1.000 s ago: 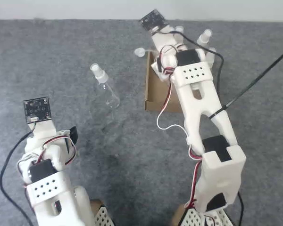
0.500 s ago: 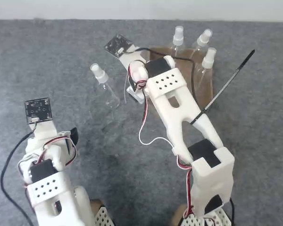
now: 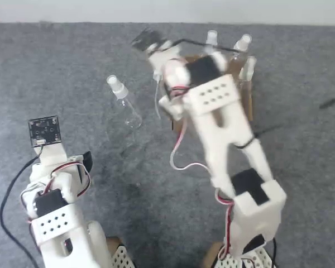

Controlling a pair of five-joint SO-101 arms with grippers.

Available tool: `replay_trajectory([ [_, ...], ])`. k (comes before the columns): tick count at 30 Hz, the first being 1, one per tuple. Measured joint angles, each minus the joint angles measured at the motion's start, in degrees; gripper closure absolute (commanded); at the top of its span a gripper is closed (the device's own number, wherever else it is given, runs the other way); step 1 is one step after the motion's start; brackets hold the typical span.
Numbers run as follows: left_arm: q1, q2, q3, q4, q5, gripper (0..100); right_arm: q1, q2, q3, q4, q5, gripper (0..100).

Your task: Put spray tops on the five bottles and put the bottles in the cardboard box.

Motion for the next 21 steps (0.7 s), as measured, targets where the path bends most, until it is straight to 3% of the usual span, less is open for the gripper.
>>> replay_trajectory([
  [14,0.09,0.0,0.0,0.0,0.0,72,11.52,-36.04,21.45,0.09,-1.67,95.0],
  [17,0.09,0.0,0.62,0.0,0.0,72,20.13,-38.95,27.78,-1.67,2.2,95.0],
  [21,0.97,0.0,0.62,0.0,0.0,72,36.13,-37.36,39.56,-12.57,8.0,95.0],
])
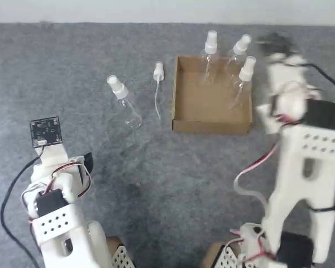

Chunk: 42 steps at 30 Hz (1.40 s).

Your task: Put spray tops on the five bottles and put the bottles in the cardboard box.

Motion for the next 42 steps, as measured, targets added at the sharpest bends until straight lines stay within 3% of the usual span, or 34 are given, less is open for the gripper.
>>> replay_trajectory([
  [5,0.44,0.0,0.0,0.0,0.0,72,15.03,10.46,12.4,-19.16,3.16,94.9],
  [8,0.44,0.0,0.0,0.0,0.0,72,17.49,16.79,15.38,-27.6,3.52,93.3],
  [10,0.44,0.0,0.7,-0.18,0.0,72,17.58,19.87,15.74,-30.68,3.69,87.2],
  [16,0.35,0.0,0.97,-1.41,0.0,72,16.97,25.76,15.82,-32.79,3.87,69.7],
  [29,0.35,0.0,0.97,-1.41,0.0,72,16.7,25.49,15.82,-31.74,3.87,69.1],
  [35,0.35,0.0,0.97,-1.41,0.0,72,9.14,12.84,13.63,-17.32,3.78,69.2],
  [38,-2.02,-0.09,0.97,-1.41,0.0,72,-0.09,3.16,13.19,-12.13,0.09,72.4],
  [42,-3.34,-0.09,0.97,-1.41,0.0,72,-16.44,-9.05,14.51,-12.66,-7.82,81.8],
])
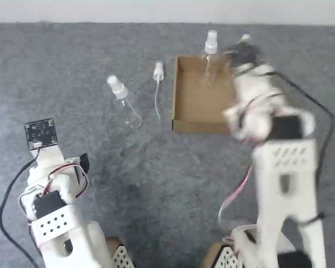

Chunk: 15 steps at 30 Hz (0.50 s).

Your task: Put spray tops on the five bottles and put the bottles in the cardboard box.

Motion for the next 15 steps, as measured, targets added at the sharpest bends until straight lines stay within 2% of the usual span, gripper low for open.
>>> replay_trajectory([
  [4,-0.09,0.0,0.0,0.0,0.0,72,-19.25,-5.54,7.47,-9.14,-4.75,83.9],
  [7,-0.09,0.0,0.0,0.0,0.0,72,-28.31,-5.63,14.86,-20.92,-5.36,83.9],
  [11,-0.09,0.0,0.0,0.0,0.0,72,-31.03,-3.69,22.77,-37.89,-5.54,83.9],
  [15,-0.09,0.0,0.0,0.0,0.0,72,-32.35,3.52,24.44,-49.14,-5.63,84.1],
])
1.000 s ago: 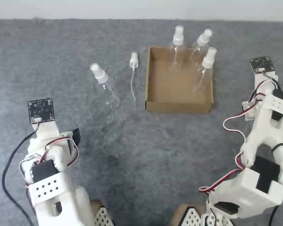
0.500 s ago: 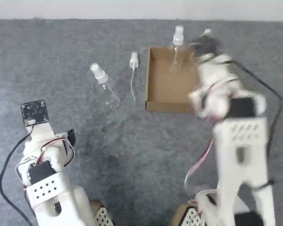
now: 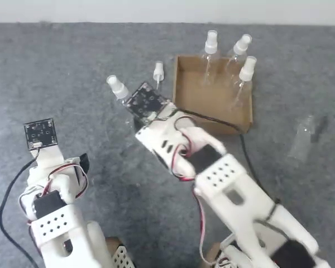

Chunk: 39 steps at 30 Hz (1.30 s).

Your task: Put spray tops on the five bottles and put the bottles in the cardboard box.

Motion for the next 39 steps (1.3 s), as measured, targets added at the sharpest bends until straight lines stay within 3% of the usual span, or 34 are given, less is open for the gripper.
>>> replay_trajectory([
  [7,-0.09,0.0,0.0,0.0,0.0,72,-2.29,14.33,-0.26,-10.29,0.0,84.0],
  [14,-0.18,0.0,0.0,0.0,0.0,72,-5.01,18.37,-0.35,-18.46,0.0,83.9],
  [22,-0.26,0.0,0.0,0.0,0.0,72,-5.89,25.67,0.26,-37.1,-0.09,83.8],
  [29,-0.26,0.0,0.0,0.0,0.0,72,-4.48,27.78,1.32,-39.03,-0.09,83.8],
  [39,-0.18,0.0,0.0,0.0,0.0,72,-4.13,18.73,10.73,-39.3,-0.09,83.8],
])
